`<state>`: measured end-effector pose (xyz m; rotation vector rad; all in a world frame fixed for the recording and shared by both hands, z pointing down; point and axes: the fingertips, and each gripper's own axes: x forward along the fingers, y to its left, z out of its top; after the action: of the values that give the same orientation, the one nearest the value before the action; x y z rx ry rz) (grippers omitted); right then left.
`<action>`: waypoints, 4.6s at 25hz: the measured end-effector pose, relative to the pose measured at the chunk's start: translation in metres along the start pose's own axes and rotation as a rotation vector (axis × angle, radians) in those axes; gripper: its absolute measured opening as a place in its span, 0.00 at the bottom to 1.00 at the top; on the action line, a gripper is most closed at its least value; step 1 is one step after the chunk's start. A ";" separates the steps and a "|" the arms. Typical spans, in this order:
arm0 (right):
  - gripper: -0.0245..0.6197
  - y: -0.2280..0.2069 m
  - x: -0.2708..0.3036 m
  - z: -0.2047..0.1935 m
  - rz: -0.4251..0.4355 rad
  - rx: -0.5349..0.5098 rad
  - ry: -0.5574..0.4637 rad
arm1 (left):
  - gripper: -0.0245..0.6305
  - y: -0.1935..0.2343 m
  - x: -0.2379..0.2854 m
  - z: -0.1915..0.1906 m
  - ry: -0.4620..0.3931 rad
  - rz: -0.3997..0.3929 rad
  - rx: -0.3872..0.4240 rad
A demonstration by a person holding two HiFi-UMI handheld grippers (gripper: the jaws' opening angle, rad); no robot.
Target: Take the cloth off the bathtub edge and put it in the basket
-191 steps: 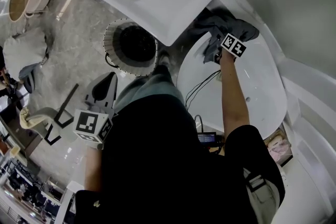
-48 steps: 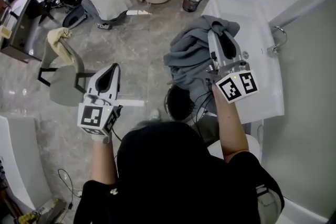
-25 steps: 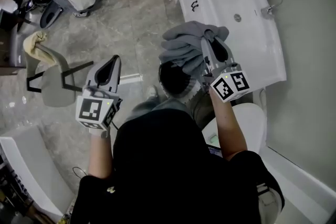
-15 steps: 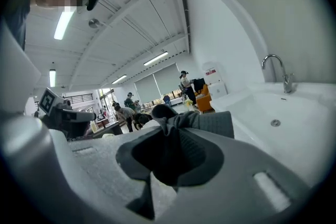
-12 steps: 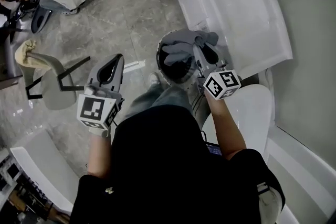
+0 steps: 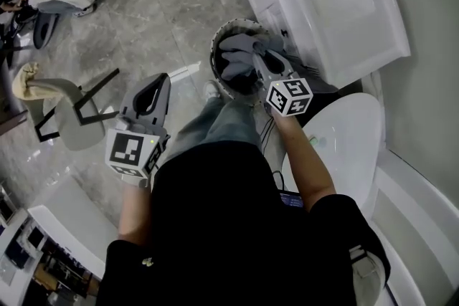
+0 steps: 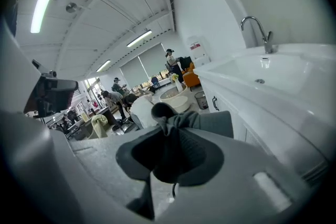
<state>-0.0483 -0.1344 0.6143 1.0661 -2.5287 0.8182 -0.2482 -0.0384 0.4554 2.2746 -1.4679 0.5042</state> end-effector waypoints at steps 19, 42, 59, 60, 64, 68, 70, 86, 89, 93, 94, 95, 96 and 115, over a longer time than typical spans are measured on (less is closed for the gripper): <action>0.16 -0.086 0.039 -0.137 -0.142 0.098 0.205 | 0.06 -0.025 0.031 -0.051 0.105 -0.065 -0.012; 0.32 -0.143 -0.034 -0.203 -0.370 0.252 0.241 | 0.06 -0.064 0.062 -0.057 0.145 -0.172 0.032; 0.04 -0.228 -0.114 -0.229 -0.731 0.387 0.287 | 0.06 -0.082 0.077 -0.057 0.160 -0.215 0.057; 0.04 -0.221 -0.110 -0.227 -0.707 0.358 0.290 | 0.06 -0.082 0.076 -0.056 0.157 -0.216 0.056; 0.04 -0.178 -0.085 -0.210 -0.583 0.202 0.295 | 0.06 -0.080 0.072 -0.053 0.151 -0.205 0.039; 0.04 -0.132 -0.056 -0.195 -0.463 0.108 0.301 | 0.06 -0.075 0.067 -0.050 0.149 -0.183 0.012; 0.04 -0.111 -0.040 -0.193 -0.405 0.083 0.309 | 0.06 -0.071 0.064 -0.053 0.137 -0.184 0.030; 0.19 -0.085 0.032 -0.227 -0.246 0.104 0.504 | 0.06 -0.037 0.035 -0.086 0.155 -0.070 -0.054; 0.19 -0.084 0.031 -0.219 -0.235 0.089 0.503 | 0.06 -0.039 0.035 -0.082 0.143 -0.067 -0.061; 0.19 -0.079 0.026 -0.199 -0.215 0.065 0.484 | 0.06 -0.042 0.034 -0.072 0.125 -0.063 -0.063; 0.19 -0.077 0.024 -0.193 -0.211 0.057 0.478 | 0.06 -0.043 0.034 -0.069 0.119 -0.062 -0.065; 0.19 -0.075 0.022 -0.186 -0.206 0.049 0.471 | 0.06 -0.045 0.033 -0.067 0.114 -0.061 -0.066; 0.19 -0.073 0.020 -0.178 -0.198 0.041 0.461 | 0.06 -0.046 0.033 -0.064 0.108 -0.059 -0.066; 0.04 0.042 -0.044 0.036 0.104 -0.156 0.195 | 0.06 -0.071 0.010 0.026 -0.057 0.043 -0.063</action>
<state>-0.0492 -0.1075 0.5493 0.7724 -2.4526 0.7007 -0.1765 -0.0322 0.4294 2.2299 -1.5405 0.4025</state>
